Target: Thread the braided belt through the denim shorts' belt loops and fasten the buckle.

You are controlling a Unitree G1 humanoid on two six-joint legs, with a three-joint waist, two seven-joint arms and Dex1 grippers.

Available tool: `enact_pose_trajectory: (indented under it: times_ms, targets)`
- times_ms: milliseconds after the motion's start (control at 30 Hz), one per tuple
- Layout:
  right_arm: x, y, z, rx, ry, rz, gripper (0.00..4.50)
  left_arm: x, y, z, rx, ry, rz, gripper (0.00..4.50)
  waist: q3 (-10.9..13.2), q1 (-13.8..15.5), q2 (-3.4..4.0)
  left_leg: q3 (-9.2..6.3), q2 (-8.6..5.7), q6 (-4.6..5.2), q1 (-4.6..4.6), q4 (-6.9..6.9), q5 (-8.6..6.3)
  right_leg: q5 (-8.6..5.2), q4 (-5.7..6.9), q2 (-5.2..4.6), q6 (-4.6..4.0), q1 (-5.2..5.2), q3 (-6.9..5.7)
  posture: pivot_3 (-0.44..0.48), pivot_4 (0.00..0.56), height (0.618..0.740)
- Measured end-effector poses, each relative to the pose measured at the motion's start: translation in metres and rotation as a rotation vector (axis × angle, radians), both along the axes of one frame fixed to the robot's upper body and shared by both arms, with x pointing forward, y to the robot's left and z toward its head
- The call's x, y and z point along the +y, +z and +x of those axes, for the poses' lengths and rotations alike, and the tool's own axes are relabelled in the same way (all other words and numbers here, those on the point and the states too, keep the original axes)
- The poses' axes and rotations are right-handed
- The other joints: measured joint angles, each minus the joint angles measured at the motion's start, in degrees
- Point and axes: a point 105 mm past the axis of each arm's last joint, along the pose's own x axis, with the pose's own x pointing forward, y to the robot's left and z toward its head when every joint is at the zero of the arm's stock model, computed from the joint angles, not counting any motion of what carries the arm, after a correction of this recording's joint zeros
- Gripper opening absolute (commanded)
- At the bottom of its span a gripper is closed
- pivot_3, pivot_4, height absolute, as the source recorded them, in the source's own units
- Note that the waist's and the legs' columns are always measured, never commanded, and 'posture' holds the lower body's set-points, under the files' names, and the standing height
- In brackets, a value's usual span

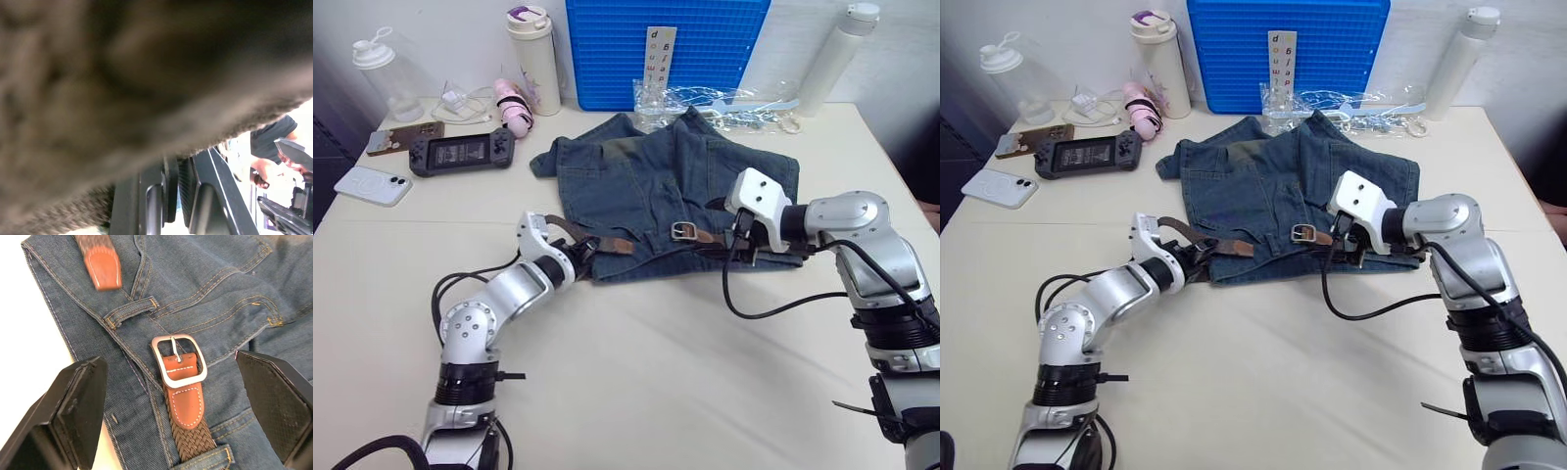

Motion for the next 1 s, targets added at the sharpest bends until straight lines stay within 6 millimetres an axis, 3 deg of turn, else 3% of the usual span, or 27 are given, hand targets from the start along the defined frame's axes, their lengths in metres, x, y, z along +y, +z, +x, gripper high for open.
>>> enact_pose_trajectory:
  times_ms: [167,633,800,1000]
  targets:
    - [-0.001,0.001,-0.003,0.001,-0.018,-0.009,4.42,-0.023,0.001,0.004,0.015,-0.019,-0.046,0.00,0.0,0.0,-0.01,0.04,-0.01,0.01,0.00,0.00,0.00,0.01,-0.01,0.01,0.01,0.00,-0.07,0.000,0.150,0.689]
    - [-0.005,-0.003,-0.017,-0.001,-0.035,-0.057,4.42,-0.057,-0.018,0.021,0.032,-0.052,-0.080,0.00,0.0,1.0,0.01,0.12,-0.07,0.08,0.06,0.01,0.05,0.06,-0.02,0.01,0.10,0.07,-0.21,0.000,0.150,0.689]
    - [0.005,-0.020,-0.017,-0.164,0.040,-0.207,4.42,-0.075,-0.017,0.021,0.034,-0.087,-0.144,0.00,0.0,2.4,0.01,0.06,-0.28,0.20,0.07,0.05,0.11,0.22,-0.31,-0.11,0.41,0.28,-0.18,0.000,0.150,0.689]
    - [0.006,-0.035,0.008,-0.416,0.083,-0.364,4.42,-0.083,-0.021,0.018,0.044,-0.124,-0.111,0.00,0.0,2.7,0.01,-0.02,-0.40,0.29,0.09,0.05,0.15,0.32,-0.52,-0.17,0.60,0.49,-0.20,0.000,0.150,0.689]
